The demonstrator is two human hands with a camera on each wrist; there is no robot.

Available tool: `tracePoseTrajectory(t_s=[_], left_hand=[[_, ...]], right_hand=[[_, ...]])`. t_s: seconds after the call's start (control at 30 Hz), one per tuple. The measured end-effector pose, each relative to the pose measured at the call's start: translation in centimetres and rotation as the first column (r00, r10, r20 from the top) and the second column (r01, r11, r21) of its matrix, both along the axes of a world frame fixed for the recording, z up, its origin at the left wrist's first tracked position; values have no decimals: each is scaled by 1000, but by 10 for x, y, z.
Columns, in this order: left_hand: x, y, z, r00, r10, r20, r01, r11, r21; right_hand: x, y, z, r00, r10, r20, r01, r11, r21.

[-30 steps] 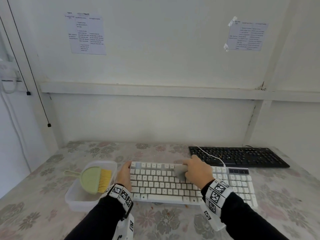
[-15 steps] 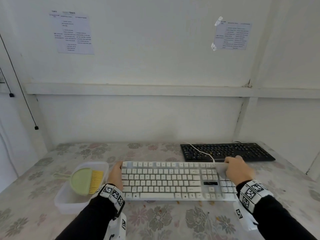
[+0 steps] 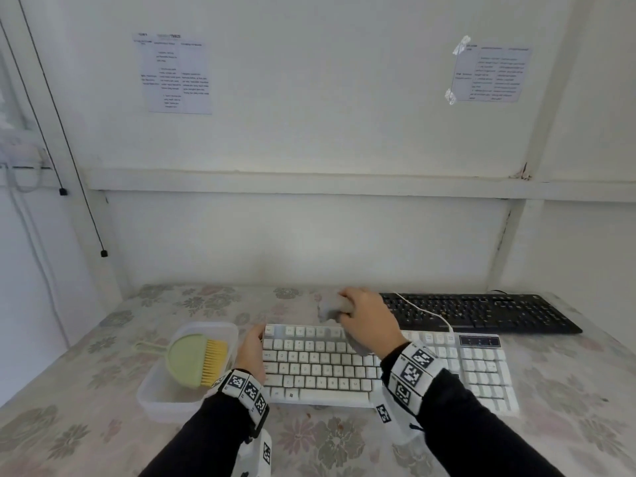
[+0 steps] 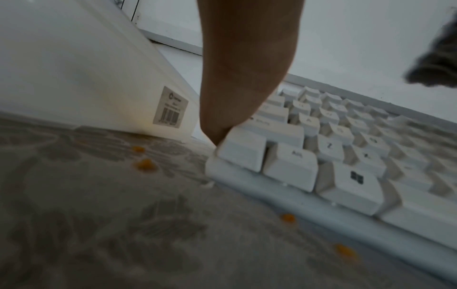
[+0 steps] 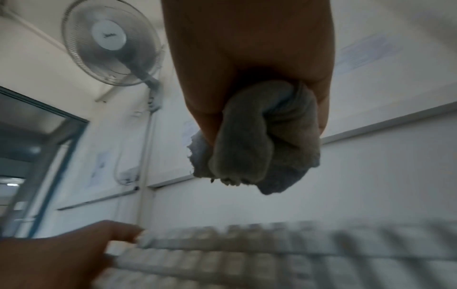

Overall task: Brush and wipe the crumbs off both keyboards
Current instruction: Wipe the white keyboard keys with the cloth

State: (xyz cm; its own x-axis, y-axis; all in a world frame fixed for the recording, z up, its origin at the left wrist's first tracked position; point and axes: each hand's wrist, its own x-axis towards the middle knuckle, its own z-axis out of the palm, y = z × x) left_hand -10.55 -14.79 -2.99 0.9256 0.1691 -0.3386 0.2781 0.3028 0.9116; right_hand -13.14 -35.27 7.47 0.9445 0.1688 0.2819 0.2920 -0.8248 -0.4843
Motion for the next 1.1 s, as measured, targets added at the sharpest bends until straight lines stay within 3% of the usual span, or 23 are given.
tracePoseTrajectory(t_s=[0.07, 0.13, 0.2, 0.33, 0.47, 0.67, 1.1], left_hand=[[-4, 0, 3, 996, -63, 60, 56, 993, 106], [-3, 2, 5, 985, -27, 168, -8, 979, 204], [-2, -1, 4, 959, 60, 278, -102, 985, 139], [-2, -1, 1, 976, 66, 207, -100, 982, 160], [3, 2, 3, 999, 25, 33, -26, 998, 49], [2, -3, 2, 999, 11, -48, -17, 991, -131], [8, 1, -7, 995, 58, -77, -59, 998, -20]], right_hand=[[4, 41, -5, 995, 96, -11, -96, 995, -14], [6, 74, -11, 985, 170, -15, -170, 985, -38], [6, 97, -18, 979, 204, -7, -203, 974, -104], [9, 107, -29, 988, 152, -37, -156, 949, -274], [9, 88, -31, 995, 86, -40, -94, 943, -321], [1, 36, -28, 998, -23, -62, 2, 949, -315], [-23, -110, -25, 908, -405, -109, 364, 890, -274]])
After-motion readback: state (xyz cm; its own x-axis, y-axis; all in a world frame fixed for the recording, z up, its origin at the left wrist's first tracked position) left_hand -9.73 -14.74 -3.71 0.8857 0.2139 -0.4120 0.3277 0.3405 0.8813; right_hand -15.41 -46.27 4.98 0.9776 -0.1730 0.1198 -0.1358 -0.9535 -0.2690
